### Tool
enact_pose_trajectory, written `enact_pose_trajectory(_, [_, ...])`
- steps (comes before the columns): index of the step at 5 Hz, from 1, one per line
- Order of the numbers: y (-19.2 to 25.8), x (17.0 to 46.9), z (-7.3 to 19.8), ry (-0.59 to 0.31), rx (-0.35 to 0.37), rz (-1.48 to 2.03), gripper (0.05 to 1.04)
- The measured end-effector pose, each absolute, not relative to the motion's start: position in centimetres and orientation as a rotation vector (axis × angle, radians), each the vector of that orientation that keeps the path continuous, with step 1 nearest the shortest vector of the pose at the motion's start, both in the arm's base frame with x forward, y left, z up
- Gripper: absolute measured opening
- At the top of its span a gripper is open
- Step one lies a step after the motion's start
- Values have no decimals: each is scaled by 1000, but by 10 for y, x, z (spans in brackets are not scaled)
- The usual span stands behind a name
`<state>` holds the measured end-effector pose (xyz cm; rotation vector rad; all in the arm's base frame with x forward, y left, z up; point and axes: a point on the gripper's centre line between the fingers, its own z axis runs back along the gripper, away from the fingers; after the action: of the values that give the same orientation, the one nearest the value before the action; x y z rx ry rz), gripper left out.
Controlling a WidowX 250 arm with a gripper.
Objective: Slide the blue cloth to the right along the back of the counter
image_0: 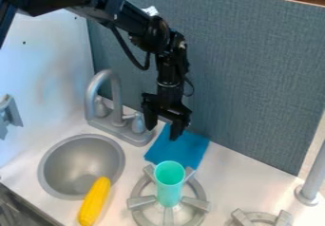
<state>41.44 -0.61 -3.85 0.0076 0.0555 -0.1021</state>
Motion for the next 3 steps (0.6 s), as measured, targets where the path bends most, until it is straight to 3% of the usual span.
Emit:
enact_pose_trajectory(1, [-7, 405, -58, 108, 6, -104, 999])
enact_pose_trajectory(3, [-8, 417, -75, -34, 1, -94, 999])
